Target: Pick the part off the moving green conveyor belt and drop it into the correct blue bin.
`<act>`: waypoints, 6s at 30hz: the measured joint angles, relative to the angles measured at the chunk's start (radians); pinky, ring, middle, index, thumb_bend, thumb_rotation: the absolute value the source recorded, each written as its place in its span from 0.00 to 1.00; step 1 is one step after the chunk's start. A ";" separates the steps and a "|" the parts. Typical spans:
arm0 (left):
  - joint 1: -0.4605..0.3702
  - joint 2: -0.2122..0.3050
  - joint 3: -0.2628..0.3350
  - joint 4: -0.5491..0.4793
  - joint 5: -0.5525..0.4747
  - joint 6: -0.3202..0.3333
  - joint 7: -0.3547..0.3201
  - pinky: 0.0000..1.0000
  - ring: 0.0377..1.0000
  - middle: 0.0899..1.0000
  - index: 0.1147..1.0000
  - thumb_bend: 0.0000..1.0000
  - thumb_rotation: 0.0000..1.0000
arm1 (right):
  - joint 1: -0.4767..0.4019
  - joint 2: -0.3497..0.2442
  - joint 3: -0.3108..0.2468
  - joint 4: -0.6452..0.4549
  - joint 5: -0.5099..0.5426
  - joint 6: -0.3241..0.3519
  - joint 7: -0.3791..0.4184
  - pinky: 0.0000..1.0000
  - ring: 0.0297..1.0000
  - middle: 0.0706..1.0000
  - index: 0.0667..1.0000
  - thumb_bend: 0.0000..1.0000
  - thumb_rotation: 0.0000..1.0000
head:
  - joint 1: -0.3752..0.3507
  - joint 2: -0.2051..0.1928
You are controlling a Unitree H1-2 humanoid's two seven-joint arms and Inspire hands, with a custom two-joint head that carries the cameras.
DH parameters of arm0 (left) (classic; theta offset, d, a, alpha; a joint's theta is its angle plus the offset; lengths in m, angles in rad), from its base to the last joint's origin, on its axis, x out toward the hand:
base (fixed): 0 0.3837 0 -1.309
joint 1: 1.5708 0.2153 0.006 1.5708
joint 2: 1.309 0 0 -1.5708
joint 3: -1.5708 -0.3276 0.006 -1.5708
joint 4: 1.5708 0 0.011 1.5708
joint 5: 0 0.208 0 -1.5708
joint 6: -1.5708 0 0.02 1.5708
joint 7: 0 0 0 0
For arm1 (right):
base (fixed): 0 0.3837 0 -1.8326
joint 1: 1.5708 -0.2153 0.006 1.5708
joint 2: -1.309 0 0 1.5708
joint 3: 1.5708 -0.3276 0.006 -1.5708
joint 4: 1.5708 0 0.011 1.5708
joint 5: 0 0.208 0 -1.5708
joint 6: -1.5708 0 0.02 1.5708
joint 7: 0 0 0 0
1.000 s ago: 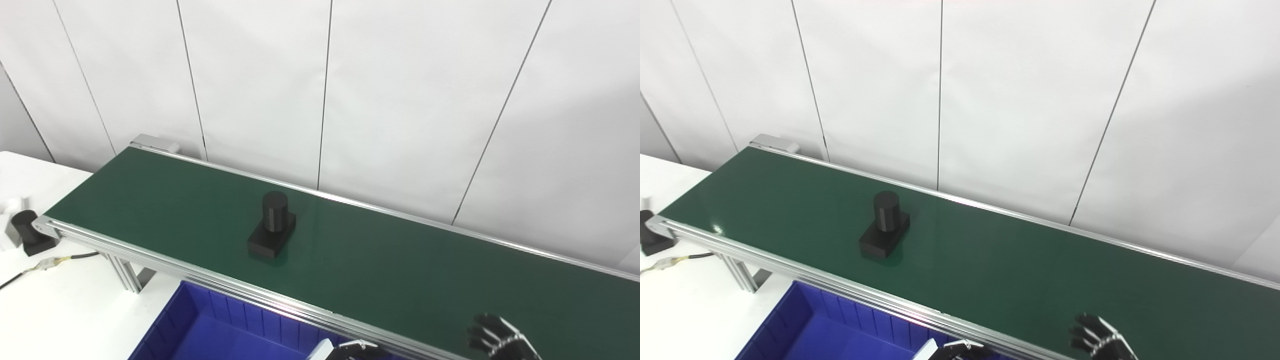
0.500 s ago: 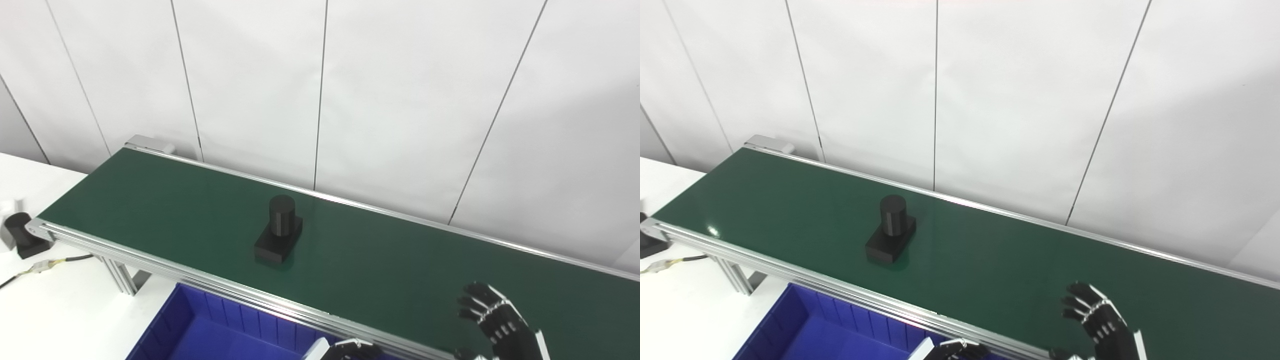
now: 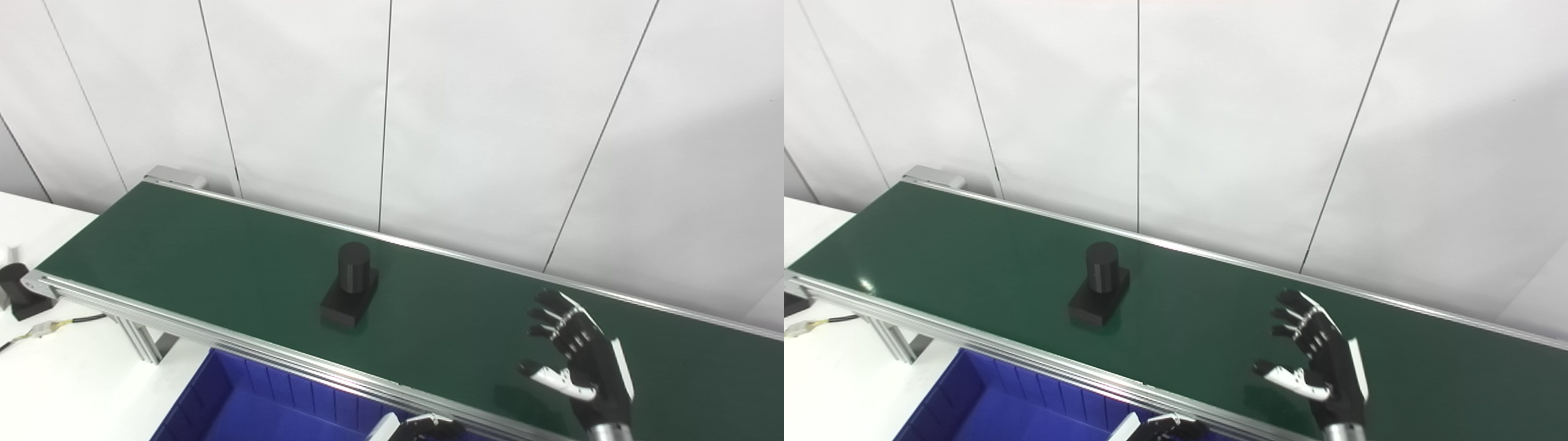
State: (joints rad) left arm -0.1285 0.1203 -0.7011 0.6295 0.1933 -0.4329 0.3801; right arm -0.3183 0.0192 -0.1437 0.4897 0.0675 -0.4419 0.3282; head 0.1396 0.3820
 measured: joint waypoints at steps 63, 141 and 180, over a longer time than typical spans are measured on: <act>0.024 0.045 0.020 -0.090 -0.022 0.000 -0.035 0.67 0.76 0.78 0.72 1.00 0.11 | -0.176 -0.011 0.177 0.236 -0.112 0.000 -0.311 0.57 0.69 0.77 0.75 0.96 0.16 | -0.206 0.046; 0.068 0.045 0.069 -0.160 -0.043 0.000 -0.091 0.71 0.78 0.79 0.73 1.00 0.13 | -0.309 -0.020 0.242 0.486 -0.176 0.000 -0.471 0.41 0.45 0.45 0.44 0.52 0.00 | -0.227 0.097; 0.079 0.048 0.144 -0.180 -0.091 0.000 -0.185 0.81 0.85 0.85 0.80 0.98 0.16 | 0.051 -0.130 0.200 -0.460 -0.179 0.165 -0.340 0.37 0.43 0.45 0.45 0.52 0.00 | -0.426 0.144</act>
State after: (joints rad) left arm -0.0491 0.1681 -0.5566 0.4496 0.1018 -0.4329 0.1950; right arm -0.2671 -0.1110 0.0563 0.0298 -0.1120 -0.2772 -0.0116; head -0.2869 0.5262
